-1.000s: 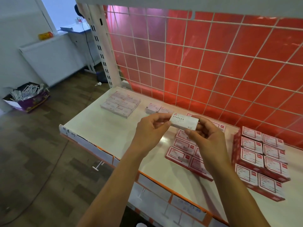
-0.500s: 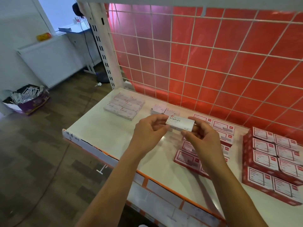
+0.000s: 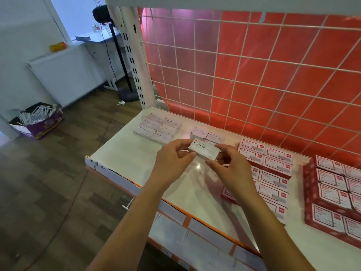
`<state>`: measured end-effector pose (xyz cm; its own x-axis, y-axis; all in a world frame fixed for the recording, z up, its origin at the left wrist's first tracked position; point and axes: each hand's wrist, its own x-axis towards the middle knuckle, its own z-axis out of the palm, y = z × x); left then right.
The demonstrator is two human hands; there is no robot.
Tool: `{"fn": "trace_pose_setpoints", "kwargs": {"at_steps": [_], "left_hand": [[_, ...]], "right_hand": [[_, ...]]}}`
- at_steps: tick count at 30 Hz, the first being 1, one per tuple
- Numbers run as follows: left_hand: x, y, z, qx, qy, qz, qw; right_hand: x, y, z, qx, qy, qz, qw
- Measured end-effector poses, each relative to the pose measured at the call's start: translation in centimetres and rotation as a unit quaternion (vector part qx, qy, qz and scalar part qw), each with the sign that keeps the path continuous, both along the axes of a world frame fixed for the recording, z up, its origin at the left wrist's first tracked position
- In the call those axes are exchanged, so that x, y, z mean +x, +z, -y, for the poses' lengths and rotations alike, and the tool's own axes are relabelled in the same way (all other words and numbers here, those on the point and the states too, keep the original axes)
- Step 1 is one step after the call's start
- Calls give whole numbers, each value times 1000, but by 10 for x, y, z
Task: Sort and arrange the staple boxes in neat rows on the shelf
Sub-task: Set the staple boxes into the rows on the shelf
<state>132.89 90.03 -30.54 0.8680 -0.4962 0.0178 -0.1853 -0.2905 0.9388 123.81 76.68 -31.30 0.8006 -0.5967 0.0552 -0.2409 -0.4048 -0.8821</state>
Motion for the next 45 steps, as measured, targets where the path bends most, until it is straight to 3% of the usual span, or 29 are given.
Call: {"fn": "trace_pose_setpoints", "kwargs": {"at_steps": [15, 24, 32, 45], "left_hand": [[34, -3, -19, 62, -25, 49, 997], [19, 4, 0, 94, -80, 101, 987], [4, 18, 7, 111, -70, 120, 984], [36, 11, -18, 131, -74, 114, 982]], "right_hand": [[25, -4, -24, 10, -36, 5, 999], [1, 2, -10, -3, -42, 5, 999], [-14, 12, 3, -2, -25, 15, 1000], [22, 6, -14, -98, -3, -37, 994]]}}
